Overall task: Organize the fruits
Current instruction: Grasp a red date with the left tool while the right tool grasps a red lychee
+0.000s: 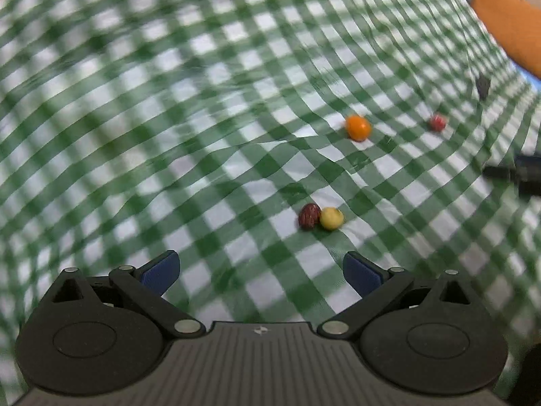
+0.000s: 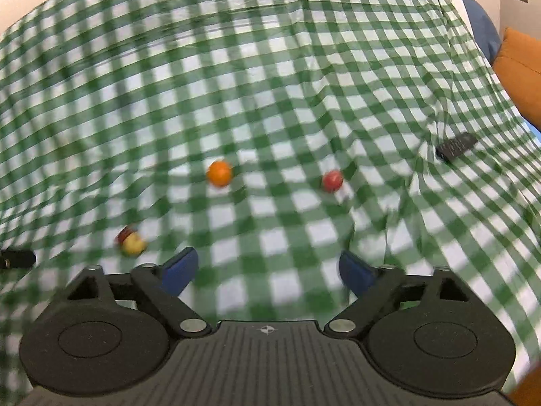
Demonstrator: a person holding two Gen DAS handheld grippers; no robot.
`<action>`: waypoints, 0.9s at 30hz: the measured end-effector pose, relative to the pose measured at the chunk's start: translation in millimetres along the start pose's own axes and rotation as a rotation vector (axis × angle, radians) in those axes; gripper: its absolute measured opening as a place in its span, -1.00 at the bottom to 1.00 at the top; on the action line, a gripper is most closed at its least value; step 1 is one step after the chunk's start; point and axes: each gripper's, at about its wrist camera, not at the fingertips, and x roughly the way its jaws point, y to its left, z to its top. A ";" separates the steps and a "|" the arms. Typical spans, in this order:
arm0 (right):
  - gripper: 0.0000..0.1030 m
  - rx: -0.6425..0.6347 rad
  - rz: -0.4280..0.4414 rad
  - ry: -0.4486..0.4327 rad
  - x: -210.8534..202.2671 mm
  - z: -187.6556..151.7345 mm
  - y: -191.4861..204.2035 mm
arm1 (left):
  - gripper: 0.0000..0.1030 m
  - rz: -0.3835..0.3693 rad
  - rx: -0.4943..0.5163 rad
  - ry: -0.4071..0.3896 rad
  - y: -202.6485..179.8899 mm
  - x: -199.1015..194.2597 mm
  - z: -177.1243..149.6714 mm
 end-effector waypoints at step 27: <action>-0.47 -0.053 -0.079 -0.027 112.8 43.3 -27.4 | -0.56 -0.196 0.154 -0.010 -11.8 70.3 10.6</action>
